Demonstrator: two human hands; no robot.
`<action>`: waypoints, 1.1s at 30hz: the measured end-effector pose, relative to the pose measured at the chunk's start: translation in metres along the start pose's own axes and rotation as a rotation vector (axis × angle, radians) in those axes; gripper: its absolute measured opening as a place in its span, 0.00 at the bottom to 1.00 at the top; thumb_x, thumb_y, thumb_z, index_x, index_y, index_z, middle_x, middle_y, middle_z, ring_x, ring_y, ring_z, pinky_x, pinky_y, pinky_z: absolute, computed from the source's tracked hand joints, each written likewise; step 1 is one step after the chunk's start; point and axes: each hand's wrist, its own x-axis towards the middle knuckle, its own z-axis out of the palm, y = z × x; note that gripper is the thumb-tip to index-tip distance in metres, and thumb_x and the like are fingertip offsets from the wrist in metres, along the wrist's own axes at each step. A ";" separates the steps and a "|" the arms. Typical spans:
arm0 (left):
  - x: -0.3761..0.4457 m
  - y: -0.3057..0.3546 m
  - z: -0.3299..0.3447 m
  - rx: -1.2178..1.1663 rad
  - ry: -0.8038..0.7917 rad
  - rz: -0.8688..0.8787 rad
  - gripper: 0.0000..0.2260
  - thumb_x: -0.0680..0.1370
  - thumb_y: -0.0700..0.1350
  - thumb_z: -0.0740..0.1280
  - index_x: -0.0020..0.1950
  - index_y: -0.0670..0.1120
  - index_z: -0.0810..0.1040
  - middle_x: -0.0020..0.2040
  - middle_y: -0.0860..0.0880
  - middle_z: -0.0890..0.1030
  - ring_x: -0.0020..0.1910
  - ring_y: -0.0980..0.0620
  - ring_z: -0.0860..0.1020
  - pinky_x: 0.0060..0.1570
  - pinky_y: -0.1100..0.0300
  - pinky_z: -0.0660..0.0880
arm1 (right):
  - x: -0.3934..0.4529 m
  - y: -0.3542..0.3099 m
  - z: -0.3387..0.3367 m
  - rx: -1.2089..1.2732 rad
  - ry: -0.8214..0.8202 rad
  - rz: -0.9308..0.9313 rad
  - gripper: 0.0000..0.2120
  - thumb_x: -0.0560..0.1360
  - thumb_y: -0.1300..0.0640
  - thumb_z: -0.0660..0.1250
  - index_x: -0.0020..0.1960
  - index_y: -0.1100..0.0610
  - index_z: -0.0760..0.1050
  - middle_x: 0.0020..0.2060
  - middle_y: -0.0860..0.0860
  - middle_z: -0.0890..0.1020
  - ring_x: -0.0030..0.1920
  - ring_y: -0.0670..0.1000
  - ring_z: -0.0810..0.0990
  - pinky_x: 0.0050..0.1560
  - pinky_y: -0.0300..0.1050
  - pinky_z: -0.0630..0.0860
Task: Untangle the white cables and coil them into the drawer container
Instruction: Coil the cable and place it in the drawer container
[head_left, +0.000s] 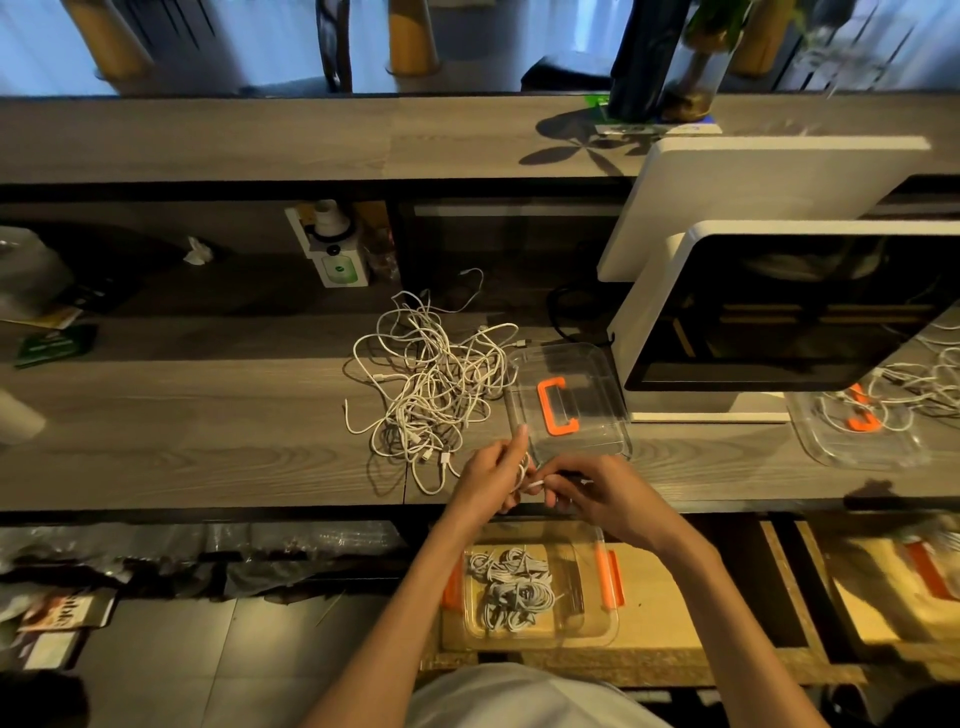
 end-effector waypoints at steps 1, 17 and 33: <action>0.000 0.001 0.000 -0.015 0.012 -0.007 0.25 0.82 0.65 0.57 0.46 0.46 0.80 0.36 0.47 0.79 0.28 0.53 0.71 0.27 0.62 0.67 | -0.001 -0.001 0.001 -0.001 0.013 -0.007 0.08 0.83 0.58 0.66 0.53 0.48 0.82 0.41 0.43 0.84 0.45 0.48 0.84 0.49 0.47 0.82; -0.001 0.016 0.005 0.046 -0.041 -0.084 0.40 0.75 0.75 0.41 0.40 0.48 0.82 0.34 0.43 0.81 0.35 0.50 0.79 0.32 0.59 0.73 | 0.019 -0.017 -0.007 -0.175 0.189 -0.179 0.07 0.79 0.51 0.70 0.53 0.49 0.85 0.49 0.42 0.80 0.50 0.41 0.80 0.52 0.36 0.78; -0.010 0.018 0.006 -0.353 -0.296 -0.029 0.24 0.73 0.39 0.77 0.64 0.40 0.69 0.39 0.49 0.78 0.27 0.56 0.72 0.25 0.65 0.67 | 0.023 0.023 0.001 0.017 0.278 -0.033 0.06 0.78 0.58 0.73 0.55 0.53 0.84 0.49 0.45 0.84 0.52 0.47 0.83 0.53 0.53 0.82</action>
